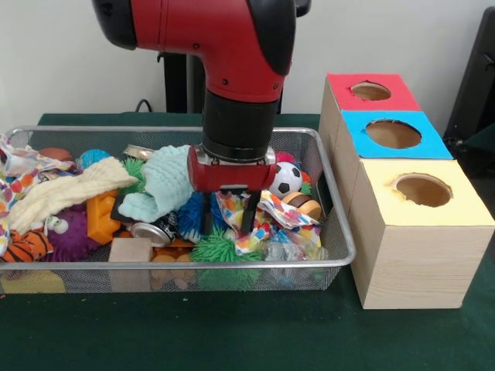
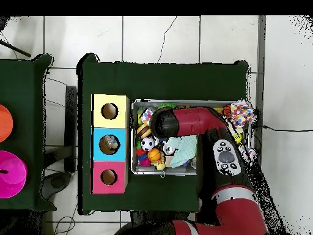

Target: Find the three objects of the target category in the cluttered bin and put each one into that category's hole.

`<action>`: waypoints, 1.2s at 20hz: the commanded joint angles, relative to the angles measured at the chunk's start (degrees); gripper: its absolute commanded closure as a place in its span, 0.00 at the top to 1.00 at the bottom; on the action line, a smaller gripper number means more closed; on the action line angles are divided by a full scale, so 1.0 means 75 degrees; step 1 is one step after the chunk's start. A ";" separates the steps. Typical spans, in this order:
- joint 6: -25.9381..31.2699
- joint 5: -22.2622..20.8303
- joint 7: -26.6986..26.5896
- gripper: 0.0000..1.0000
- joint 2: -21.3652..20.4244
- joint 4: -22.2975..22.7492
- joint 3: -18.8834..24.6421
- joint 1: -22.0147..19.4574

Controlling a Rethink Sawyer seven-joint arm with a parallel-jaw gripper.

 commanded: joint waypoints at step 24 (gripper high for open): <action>-0.0201 -0.0020 0.0752 1.00 -0.0587 0.0590 -0.0084 0.0042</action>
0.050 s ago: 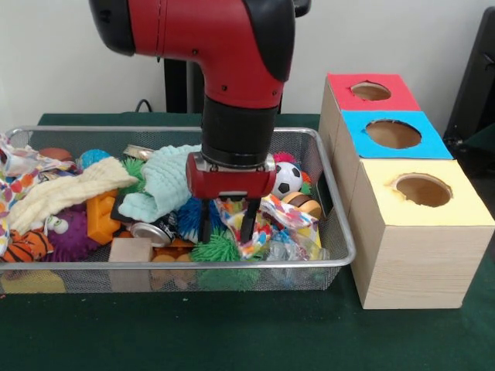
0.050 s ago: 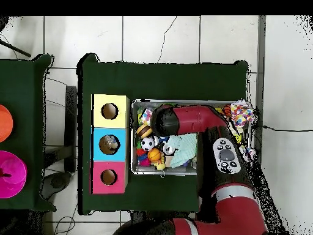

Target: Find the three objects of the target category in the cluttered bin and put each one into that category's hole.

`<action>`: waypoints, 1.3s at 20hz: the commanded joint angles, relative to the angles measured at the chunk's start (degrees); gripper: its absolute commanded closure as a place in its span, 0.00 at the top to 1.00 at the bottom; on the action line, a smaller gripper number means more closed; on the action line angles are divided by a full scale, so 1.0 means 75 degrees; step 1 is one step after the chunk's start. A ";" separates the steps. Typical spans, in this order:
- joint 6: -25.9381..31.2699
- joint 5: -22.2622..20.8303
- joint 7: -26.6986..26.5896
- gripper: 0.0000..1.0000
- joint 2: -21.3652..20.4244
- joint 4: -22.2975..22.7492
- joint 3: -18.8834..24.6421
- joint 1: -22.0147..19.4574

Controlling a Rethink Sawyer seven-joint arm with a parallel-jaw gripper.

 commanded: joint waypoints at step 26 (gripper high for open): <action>0.0412 0.0083 0.0537 1.00 0.0010 -0.0155 -0.0117 0.0081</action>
